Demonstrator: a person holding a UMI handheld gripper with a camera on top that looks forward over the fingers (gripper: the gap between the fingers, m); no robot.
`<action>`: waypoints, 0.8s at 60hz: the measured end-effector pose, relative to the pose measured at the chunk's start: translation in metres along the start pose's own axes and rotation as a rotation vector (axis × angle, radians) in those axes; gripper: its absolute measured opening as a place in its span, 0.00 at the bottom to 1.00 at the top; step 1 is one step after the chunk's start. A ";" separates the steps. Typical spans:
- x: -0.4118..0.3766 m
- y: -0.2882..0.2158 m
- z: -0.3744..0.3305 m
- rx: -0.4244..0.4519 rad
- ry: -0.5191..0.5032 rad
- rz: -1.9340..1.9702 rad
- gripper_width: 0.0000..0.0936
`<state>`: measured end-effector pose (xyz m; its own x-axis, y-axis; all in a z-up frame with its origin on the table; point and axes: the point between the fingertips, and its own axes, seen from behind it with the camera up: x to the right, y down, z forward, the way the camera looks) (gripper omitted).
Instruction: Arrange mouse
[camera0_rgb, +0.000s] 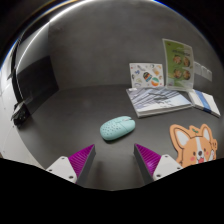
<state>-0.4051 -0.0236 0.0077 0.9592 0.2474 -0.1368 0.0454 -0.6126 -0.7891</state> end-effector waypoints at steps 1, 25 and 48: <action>-0.002 0.000 0.004 -0.004 -0.004 -0.003 0.86; 0.003 -0.045 0.089 -0.035 0.184 0.050 0.86; 0.000 -0.055 0.106 -0.024 0.288 0.046 0.53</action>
<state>-0.4374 0.0894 -0.0122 1.0000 -0.0020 0.0063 0.0036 -0.6364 -0.7714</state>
